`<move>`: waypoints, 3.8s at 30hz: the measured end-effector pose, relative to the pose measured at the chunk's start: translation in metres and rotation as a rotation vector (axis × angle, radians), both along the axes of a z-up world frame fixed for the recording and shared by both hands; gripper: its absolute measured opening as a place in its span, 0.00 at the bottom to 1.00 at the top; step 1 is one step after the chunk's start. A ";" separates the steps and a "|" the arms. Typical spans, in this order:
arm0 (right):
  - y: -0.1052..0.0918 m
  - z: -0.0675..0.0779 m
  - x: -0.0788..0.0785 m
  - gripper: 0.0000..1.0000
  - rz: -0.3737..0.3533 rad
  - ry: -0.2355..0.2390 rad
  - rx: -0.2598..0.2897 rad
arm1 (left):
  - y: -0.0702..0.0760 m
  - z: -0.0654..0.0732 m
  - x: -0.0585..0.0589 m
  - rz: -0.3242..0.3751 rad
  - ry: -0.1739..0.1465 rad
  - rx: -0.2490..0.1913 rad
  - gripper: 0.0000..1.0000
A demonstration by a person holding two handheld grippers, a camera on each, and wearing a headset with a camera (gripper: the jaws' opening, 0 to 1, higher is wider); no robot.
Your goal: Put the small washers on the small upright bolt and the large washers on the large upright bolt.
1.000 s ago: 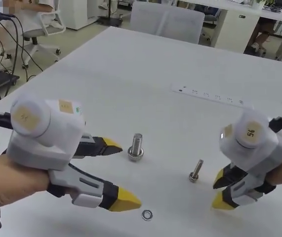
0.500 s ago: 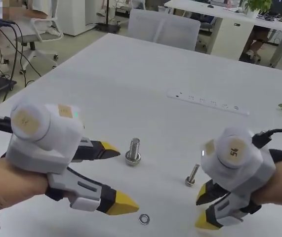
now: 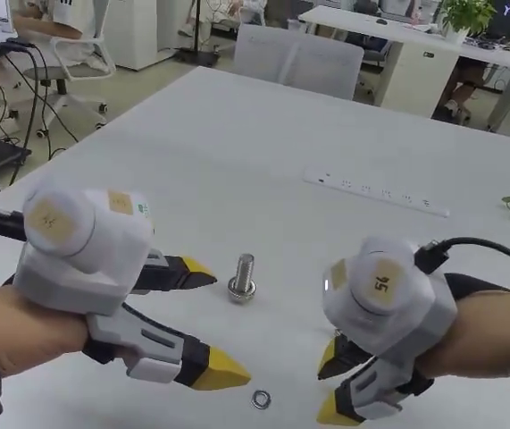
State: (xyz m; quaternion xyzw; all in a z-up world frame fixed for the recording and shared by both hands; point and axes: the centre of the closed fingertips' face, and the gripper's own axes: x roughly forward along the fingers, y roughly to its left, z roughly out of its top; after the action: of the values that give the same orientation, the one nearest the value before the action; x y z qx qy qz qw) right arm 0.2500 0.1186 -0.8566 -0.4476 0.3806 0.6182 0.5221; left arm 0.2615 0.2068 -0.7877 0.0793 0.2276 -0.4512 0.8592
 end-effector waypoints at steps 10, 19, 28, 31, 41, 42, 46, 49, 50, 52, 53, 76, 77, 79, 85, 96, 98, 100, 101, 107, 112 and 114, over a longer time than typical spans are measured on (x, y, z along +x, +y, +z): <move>0.026 0.000 -0.004 0.27 0.035 -0.003 0.024 | 0.001 0.003 -0.002 0.000 -0.008 -0.006 0.71; 0.039 -0.003 -0.004 0.27 0.046 0.000 0.035 | 0.004 0.003 -0.003 0.006 -0.008 -0.010 0.71; 0.044 -0.006 -0.005 0.28 0.056 0.003 0.036 | 0.006 0.004 -0.002 0.009 -0.009 -0.016 0.70; 0.045 -0.006 -0.005 0.28 0.059 0.004 0.035 | 0.005 0.004 -0.002 0.008 -0.010 -0.019 0.70; 0.046 -0.009 -0.005 0.27 0.066 0.010 0.030 | 0.005 0.005 -0.001 0.008 -0.011 -0.024 0.70; 0.047 -0.010 -0.006 0.27 0.067 0.011 0.029 | 0.005 0.005 -0.001 0.008 -0.011 -0.025 0.70; 0.048 -0.012 -0.008 0.27 0.077 0.012 0.021 | 0.006 0.005 0.000 0.009 -0.010 -0.026 0.70; 0.050 -0.014 -0.009 0.27 0.085 0.012 0.018 | 0.006 0.005 0.000 0.009 -0.010 -0.027 0.70; 0.050 -0.014 -0.008 0.27 0.086 0.010 0.018 | 0.006 0.005 0.000 0.009 -0.011 -0.028 0.70; 0.051 -0.016 -0.009 0.27 0.090 0.011 0.013 | 0.006 0.005 -0.001 0.010 -0.012 -0.030 0.70; 0.051 -0.016 -0.010 0.26 0.093 0.006 0.013 | 0.006 0.005 -0.001 0.011 -0.012 -0.030 0.70; 0.052 -0.016 -0.016 0.15 0.121 -0.035 -0.004 | 0.007 0.008 -0.005 0.014 -0.023 -0.041 0.70; 0.053 -0.016 -0.015 0.14 0.124 -0.039 -0.004 | 0.006 0.008 -0.006 0.014 -0.023 -0.041 0.70; 0.053 -0.016 -0.015 0.14 0.119 -0.036 -0.005 | 0.006 0.008 -0.006 0.014 -0.023 -0.041 0.70; 0.053 -0.017 -0.015 0.14 0.116 -0.037 -0.003 | 0.007 0.008 -0.007 0.011 -0.022 -0.040 0.70; 0.053 -0.017 -0.015 0.13 0.108 -0.038 -0.002 | 0.006 0.008 -0.007 0.008 -0.020 -0.040 0.69; 0.053 -0.017 -0.015 0.13 0.109 -0.041 -0.002 | 0.006 0.008 -0.007 0.007 -0.020 -0.040 0.69; 0.053 -0.017 -0.014 0.13 0.108 -0.041 -0.001 | 0.006 0.008 -0.006 0.007 -0.019 -0.039 0.69; 0.052 -0.017 -0.014 0.13 0.106 -0.040 -0.002 | 0.006 0.008 -0.007 0.007 -0.019 -0.039 0.69; 0.046 -0.016 -0.011 0.13 0.097 -0.041 -0.012 | 0.005 0.007 -0.006 0.006 -0.017 -0.038 0.69; 0.038 -0.016 -0.009 0.13 0.081 -0.039 -0.014 | 0.004 0.007 -0.006 0.003 -0.015 -0.036 0.69; 0.034 -0.016 -0.008 0.13 0.074 -0.039 -0.017 | 0.004 0.007 -0.005 0.001 -0.014 -0.035 0.69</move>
State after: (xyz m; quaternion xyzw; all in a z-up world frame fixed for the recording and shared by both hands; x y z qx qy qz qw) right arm 0.2417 0.1525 -0.8727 -0.4780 0.3588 0.6248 0.5024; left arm 0.2561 0.2109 -0.7810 0.0671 0.2137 -0.4540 0.8624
